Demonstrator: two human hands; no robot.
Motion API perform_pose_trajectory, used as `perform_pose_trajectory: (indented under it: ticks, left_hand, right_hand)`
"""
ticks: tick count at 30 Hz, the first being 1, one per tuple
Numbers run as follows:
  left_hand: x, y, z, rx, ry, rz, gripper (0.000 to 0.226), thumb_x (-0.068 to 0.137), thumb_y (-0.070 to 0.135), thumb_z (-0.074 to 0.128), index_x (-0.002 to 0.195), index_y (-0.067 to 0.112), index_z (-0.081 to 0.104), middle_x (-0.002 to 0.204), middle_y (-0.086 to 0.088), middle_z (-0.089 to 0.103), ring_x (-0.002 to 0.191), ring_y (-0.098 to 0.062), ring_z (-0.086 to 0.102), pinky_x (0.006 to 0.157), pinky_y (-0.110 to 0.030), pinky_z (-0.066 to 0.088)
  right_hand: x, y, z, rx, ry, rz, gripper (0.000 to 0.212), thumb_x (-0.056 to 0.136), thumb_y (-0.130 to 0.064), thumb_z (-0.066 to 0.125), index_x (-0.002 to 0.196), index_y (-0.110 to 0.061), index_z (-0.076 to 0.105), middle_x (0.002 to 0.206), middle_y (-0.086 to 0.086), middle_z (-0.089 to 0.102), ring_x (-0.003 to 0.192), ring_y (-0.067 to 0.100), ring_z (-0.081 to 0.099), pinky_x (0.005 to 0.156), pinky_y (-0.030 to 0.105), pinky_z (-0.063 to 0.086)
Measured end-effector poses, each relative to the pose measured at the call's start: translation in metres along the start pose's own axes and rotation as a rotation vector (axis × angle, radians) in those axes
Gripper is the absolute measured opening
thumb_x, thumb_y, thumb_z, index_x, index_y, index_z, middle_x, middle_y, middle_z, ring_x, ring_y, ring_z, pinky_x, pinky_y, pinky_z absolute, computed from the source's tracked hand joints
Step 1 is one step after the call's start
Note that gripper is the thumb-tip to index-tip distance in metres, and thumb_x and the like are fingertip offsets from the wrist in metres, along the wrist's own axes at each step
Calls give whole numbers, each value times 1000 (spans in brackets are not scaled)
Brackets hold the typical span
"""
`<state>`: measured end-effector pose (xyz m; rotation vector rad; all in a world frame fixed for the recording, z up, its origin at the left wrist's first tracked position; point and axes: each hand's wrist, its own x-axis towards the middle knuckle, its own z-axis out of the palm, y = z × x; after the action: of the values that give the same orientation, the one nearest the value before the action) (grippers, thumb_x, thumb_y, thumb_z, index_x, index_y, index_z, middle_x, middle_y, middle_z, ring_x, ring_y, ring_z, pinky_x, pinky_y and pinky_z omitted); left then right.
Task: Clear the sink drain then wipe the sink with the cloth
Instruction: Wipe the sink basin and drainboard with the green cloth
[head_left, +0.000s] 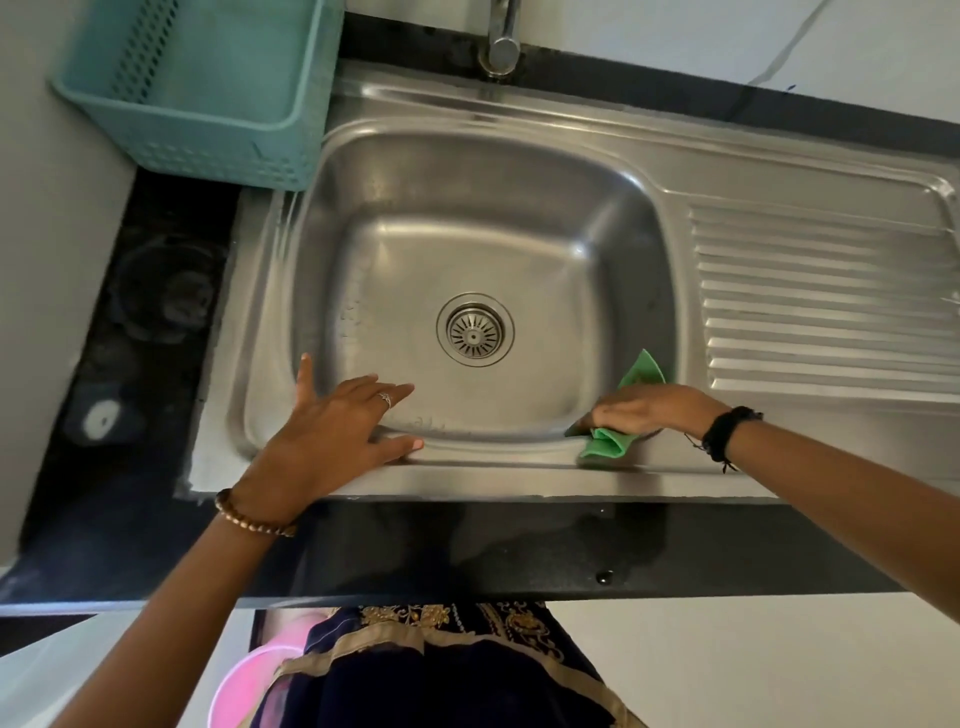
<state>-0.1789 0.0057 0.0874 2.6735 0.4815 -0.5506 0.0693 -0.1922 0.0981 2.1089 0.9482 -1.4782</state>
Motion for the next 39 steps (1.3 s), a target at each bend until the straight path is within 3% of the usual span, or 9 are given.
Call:
perform_pose_trajectory:
  ticks: [5,8,12,17,20,25,32,36,39]
  left_hand:
    - [-9,-13,-5,7,17,-14,67,86,64,34,145,33,22,152,8,31,143,-7,17,109,-58,-18]
    - [-17,-27,-7,17,17,-40,68,86,64,33,145,33,20,153,7,27,144,-8,15,107,-56,-23]
    - [-27,-42,-6,64,49,-21,70,86,66,29,146,32,18,156,5,19,145,-7,7,107,-54,-27]
    - [-16,-61,-8,156,87,-1,75,83,69,28,147,33,13,159,3,-1,142,-9,-16,103,-53,-29]
    - [-10,-74,-13,200,109,-1,81,78,74,26,147,33,12,158,0,-8,133,-11,-26,105,-52,-25]
    - [-4,-88,-23,205,124,15,104,59,86,10,148,32,3,146,1,-32,134,-18,-32,108,-48,-21]
    - [-8,-106,-28,126,150,-48,107,57,91,12,135,31,-30,143,5,-37,130,-10,-38,109,-38,-23]
    - [-9,-110,-32,-17,193,-9,92,65,84,-10,140,30,-17,149,15,-19,138,-2,-22,112,-32,-20]
    - [-6,-109,-37,-50,209,-10,84,71,78,-10,140,30,-9,152,16,-5,136,2,-17,112,-30,-20]
  right_hand:
    - [-2,-42,7,143,-22,-10,48,98,-47,25,129,-21,51,132,8,54,121,27,48,108,37,32]
    - [11,-85,9,221,-29,-137,46,98,-48,24,129,-28,52,136,3,52,125,25,45,112,42,26]
    - [35,-157,4,336,-61,-270,47,98,-42,28,131,-19,51,144,4,46,131,26,40,116,43,20]
    - [33,-173,8,409,-45,-437,43,103,-33,23,140,-18,39,152,2,34,138,21,30,117,33,11]
    - [28,-141,9,387,-31,-259,41,101,-39,27,126,-15,49,146,10,42,125,24,42,115,40,23]
    - [18,-68,4,254,60,256,69,91,-59,37,143,-14,37,154,9,30,140,27,30,114,36,24]
    - [32,-92,12,149,-43,154,56,96,-55,23,129,-17,48,144,10,44,127,28,43,108,40,29]
    - [40,-144,12,257,-45,8,53,100,-43,19,132,-9,43,148,14,39,132,30,39,114,42,24]
    - [41,-186,8,410,-35,-110,46,102,-35,19,124,-4,45,147,17,37,129,25,39,113,35,20]
